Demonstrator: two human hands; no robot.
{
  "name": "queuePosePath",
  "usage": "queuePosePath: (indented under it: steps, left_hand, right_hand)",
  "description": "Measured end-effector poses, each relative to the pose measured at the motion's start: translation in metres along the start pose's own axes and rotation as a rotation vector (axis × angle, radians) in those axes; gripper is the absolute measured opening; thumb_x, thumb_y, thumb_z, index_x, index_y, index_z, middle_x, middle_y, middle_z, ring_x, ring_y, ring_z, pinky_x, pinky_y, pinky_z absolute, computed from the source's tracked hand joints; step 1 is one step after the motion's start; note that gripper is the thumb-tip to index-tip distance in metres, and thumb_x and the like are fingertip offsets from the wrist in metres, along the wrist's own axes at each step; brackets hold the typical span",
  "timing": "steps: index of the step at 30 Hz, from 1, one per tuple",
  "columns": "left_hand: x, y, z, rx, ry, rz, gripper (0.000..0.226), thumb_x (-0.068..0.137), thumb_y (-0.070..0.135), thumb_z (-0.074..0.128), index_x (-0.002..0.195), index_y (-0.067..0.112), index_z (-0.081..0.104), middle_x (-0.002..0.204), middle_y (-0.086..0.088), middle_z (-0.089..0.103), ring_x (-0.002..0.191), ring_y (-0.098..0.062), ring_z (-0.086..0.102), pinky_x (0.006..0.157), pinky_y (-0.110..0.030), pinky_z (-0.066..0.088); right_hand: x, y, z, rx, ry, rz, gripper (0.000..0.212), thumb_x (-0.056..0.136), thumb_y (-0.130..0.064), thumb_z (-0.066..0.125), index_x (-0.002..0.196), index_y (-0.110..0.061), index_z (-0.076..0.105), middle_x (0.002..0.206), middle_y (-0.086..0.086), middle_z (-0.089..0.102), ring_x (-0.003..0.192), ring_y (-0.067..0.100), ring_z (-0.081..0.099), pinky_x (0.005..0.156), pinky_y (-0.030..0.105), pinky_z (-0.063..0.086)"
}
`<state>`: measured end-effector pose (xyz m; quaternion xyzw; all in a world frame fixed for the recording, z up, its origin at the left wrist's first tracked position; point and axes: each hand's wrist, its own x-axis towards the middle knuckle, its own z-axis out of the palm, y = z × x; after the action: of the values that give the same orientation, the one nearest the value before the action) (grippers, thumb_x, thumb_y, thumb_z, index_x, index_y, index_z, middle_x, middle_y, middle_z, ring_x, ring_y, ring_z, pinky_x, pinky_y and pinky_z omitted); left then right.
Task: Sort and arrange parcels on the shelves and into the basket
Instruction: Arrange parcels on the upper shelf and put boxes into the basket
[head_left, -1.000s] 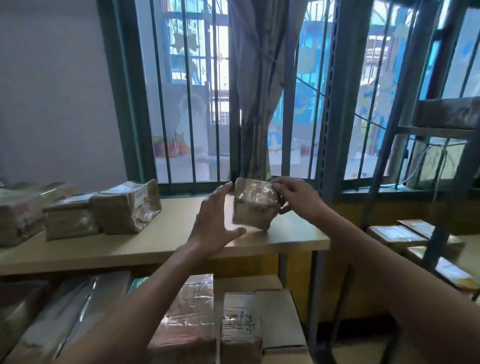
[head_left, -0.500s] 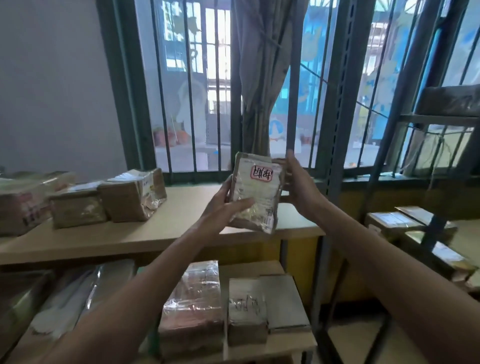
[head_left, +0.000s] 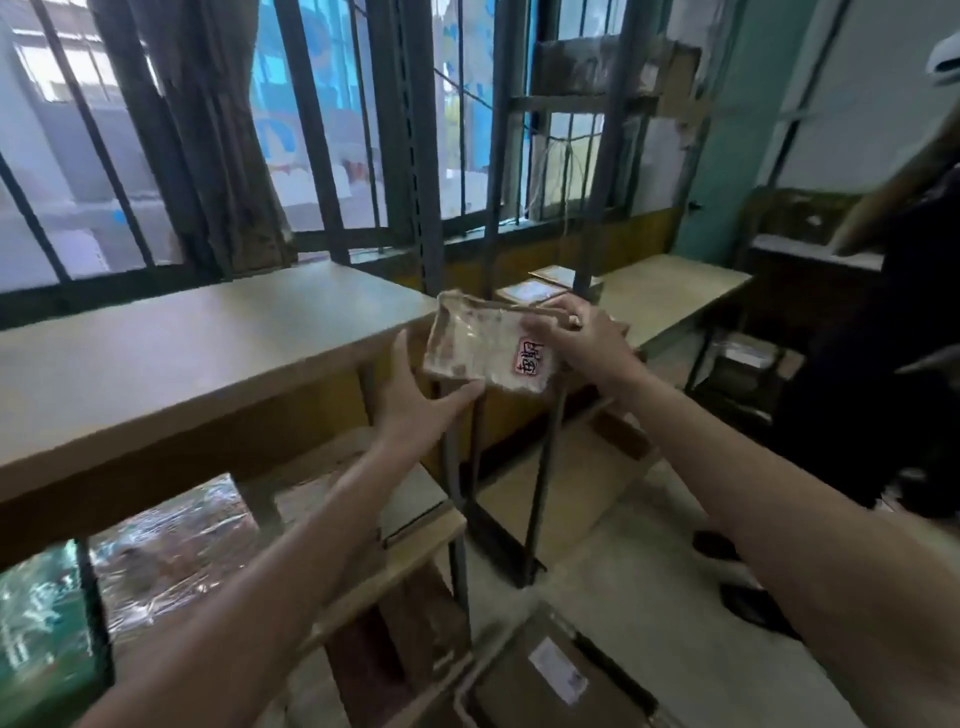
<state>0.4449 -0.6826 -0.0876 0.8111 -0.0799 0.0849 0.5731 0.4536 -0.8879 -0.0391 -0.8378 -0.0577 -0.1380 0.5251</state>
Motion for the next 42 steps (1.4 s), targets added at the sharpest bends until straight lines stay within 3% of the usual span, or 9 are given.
queuePosePath:
  steps: [3,7,9,11,16,24,28,35,42]
  left_hand:
    - [-0.029,-0.026,0.069,-0.197,-0.271,-0.184,0.090,0.076,0.045,0.068,0.143,0.032,0.009,0.140,-0.002,0.043,0.121,-0.020,0.047,0.099,-0.041,0.041]
    - [-0.060,-0.054,0.136,-0.506,-0.316,-0.371,0.050,0.085,0.032,0.061,0.129,0.028,0.037,0.118,-0.004,0.061,0.090,-0.019,0.066,0.066,-0.038,0.057]
    - [-0.068,-0.072,0.154,-0.539,-0.419,-0.428,0.052,0.086,0.025,0.061,0.131,0.031,0.036,0.108,0.001,0.063,0.081,-0.018,0.069,0.056,-0.032,0.057]
    - [-0.074,-0.094,0.169,-0.416,-0.557,-0.372,0.052,0.088,0.024,0.059,0.134,0.031,0.038,0.098,0.009,0.063,0.072,-0.009,0.068,0.050,-0.020,0.052]
    - [-0.093,-0.148,0.222,-0.242,-0.755,-0.280,0.036,0.088,0.018,0.059,0.122,0.027,0.053,0.077,0.020,0.071,0.071,0.004,0.066,0.057,-0.011,0.049]
    - [-0.146,-0.263,0.309,-0.110,-0.937,-0.375,0.059,0.079,0.029,0.069,0.134,0.023,0.047,0.115,0.005,0.065,0.106,-0.011,0.061,0.093,-0.033,0.048]
    - [-0.187,-0.344,0.334,0.099,-1.126,-0.114,0.050,0.078,0.029,0.070,0.125,0.036,0.053,0.124,0.007,0.059,0.114,-0.003,0.052,0.100,-0.021,0.037]
    - [-0.234,-0.501,0.397,0.586,-1.197,0.162,0.058,0.087,0.026,0.059,0.140,0.018,0.036,0.144,-0.006,0.038,0.135,-0.020,0.029,0.112,-0.027,0.012]
    - [-0.242,-0.626,0.443,0.985,-1.222,0.258,0.077,0.083,0.052,0.054,0.145,0.038,0.009,0.157,-0.002,0.002,0.142,-0.034,-0.002,0.109,-0.066,0.009]
  right_hand:
    - [-0.042,0.053,0.009,0.067,0.297,0.217,0.028,0.084,-0.051,0.060,0.079,-0.025,0.052,0.081,-0.006,0.064,0.079,0.016,0.063,0.065,0.031,0.050]
    - [-0.110,0.114,0.013,-0.094,0.222,0.328,0.033,0.081,-0.056,0.058,0.076,-0.025,0.048,0.076,-0.007,0.058,0.075,0.014,0.057,0.065,0.034,0.048]
    - [-0.141,0.141,-0.001,-0.249,0.138,0.322,0.049,0.072,-0.058,0.068,0.108,-0.027,0.055,0.105,-0.003,0.062,0.096,0.013,0.059,0.080,0.032,0.049]
    - [-0.165,0.163,-0.014,-0.337,0.022,0.348,0.097,0.061,-0.058,0.076,0.143,-0.039,0.026,0.150,0.005,0.033,0.136,0.019,0.035,0.107,0.039,0.037]
    - [-0.212,0.232,-0.008,-0.406,-0.137,0.483,0.118,0.059,-0.047,0.081,0.138,-0.061,-0.005,0.157,0.018,0.001,0.145,0.030,0.007,0.109,0.040,0.029]
    - [-0.298,0.378,0.022,-0.285,0.149,0.651,0.092,0.065,-0.026,0.075,0.145,-0.032,0.030,0.157,0.006,0.016,0.139,0.016,0.029,0.104,0.018,0.031]
    - [-0.361,0.472,0.049,-0.251,0.289,0.856,0.085,0.069,-0.022,0.079,0.143,-0.015,0.037,0.156,0.003,0.021,0.137,0.019,0.036,0.109,0.031,0.036]
    - [-0.436,0.615,0.106,-0.367,0.130,1.015,0.082,0.085,-0.028,0.066,0.149,-0.015,0.017,0.157,0.014,0.005,0.123,0.034,0.050,0.093,0.040,0.048]
    - [-0.455,0.734,0.151,-0.566,-0.094,0.957,0.075,0.094,-0.021,0.052,0.150,-0.011,0.004,0.157,0.017,-0.013,0.142,0.034,0.021,0.103,0.037,0.037]
